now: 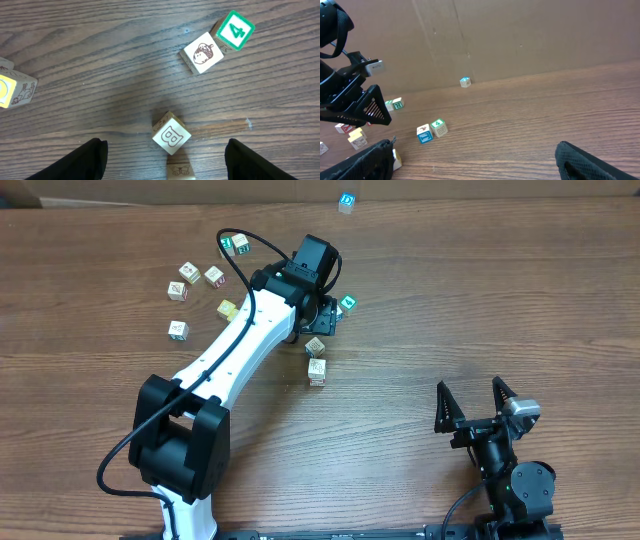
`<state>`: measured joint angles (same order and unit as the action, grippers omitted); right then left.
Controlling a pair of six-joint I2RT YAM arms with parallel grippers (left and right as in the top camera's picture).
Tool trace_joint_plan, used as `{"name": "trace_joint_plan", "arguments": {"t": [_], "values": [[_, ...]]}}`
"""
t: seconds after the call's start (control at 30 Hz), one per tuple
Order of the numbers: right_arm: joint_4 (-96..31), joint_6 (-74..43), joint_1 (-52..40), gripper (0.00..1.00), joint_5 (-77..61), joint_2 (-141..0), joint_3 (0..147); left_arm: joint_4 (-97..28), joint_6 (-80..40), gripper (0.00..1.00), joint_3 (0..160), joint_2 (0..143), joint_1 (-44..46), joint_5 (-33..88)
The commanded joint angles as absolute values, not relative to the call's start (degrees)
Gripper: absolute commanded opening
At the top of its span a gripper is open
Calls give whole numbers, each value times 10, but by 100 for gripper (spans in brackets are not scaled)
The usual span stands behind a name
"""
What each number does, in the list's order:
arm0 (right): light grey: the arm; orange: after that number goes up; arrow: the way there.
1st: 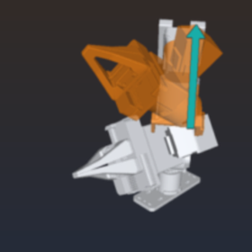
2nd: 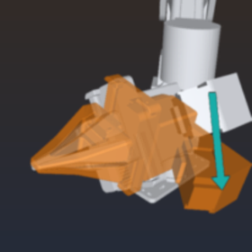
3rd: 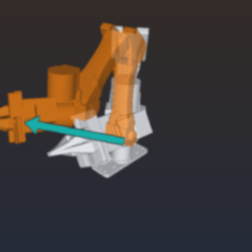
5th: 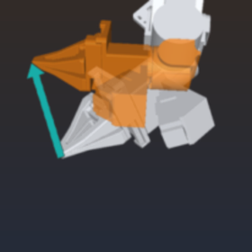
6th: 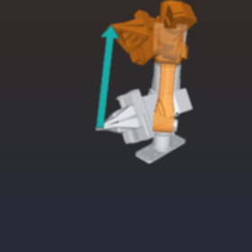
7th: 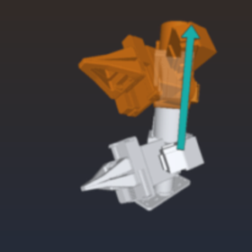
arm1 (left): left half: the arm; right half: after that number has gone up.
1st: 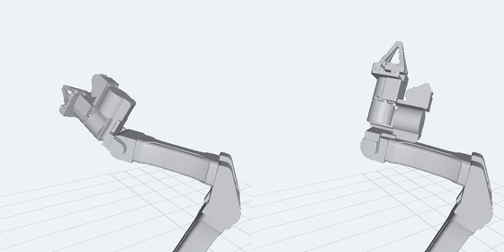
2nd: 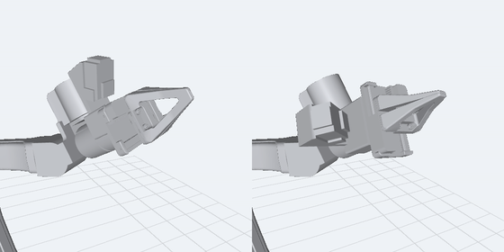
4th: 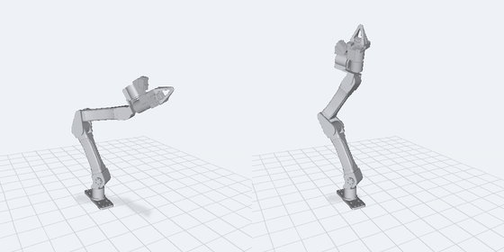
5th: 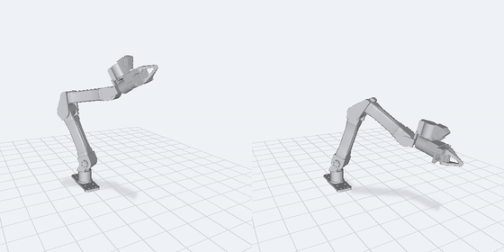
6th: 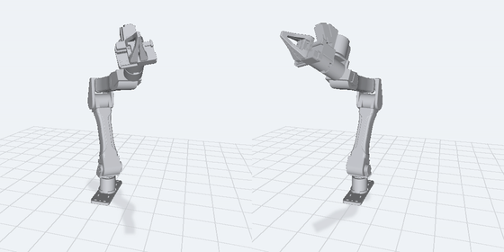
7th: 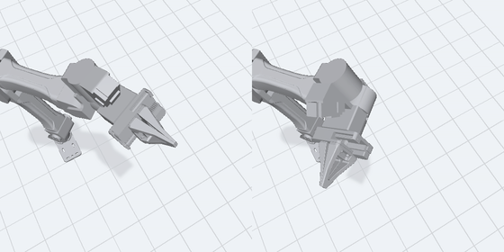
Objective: Form a tower
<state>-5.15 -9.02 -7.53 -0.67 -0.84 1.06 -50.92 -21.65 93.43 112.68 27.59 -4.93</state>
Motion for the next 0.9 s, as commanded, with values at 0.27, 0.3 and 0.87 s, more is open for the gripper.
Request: {"name": "trace_joint_plan", "arguments": {"t": [0.27,0.3,0.87], "values": [[-48,-93,-74,100,-7,-2,5,-500,-148,72,945,1132,273,-3],[-48,-93,-74,100,-7,-2,5,-498,-147,72,945,1132,273,-4],[-48,-93,-74,100,-7,-2,5,-493,-133,55,942,1208,274,1]]}}
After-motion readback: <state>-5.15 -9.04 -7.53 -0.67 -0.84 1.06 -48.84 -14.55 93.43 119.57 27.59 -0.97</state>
